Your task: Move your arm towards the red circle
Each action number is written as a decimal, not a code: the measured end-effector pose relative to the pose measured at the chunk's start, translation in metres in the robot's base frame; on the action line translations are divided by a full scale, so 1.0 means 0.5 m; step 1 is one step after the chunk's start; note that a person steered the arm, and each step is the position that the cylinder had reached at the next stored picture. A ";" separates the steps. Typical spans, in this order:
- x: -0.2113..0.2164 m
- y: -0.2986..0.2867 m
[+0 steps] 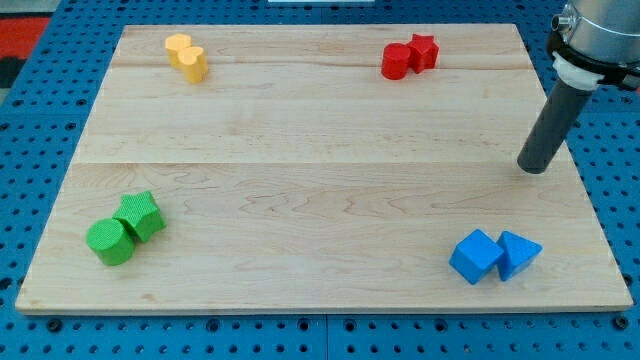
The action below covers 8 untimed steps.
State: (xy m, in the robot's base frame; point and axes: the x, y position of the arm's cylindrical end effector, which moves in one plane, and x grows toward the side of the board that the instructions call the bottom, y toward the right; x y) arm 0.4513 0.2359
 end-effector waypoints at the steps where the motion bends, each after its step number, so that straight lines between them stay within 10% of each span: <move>1: 0.010 -0.003; 8: -0.218 0.216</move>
State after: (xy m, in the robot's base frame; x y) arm 0.3421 0.3438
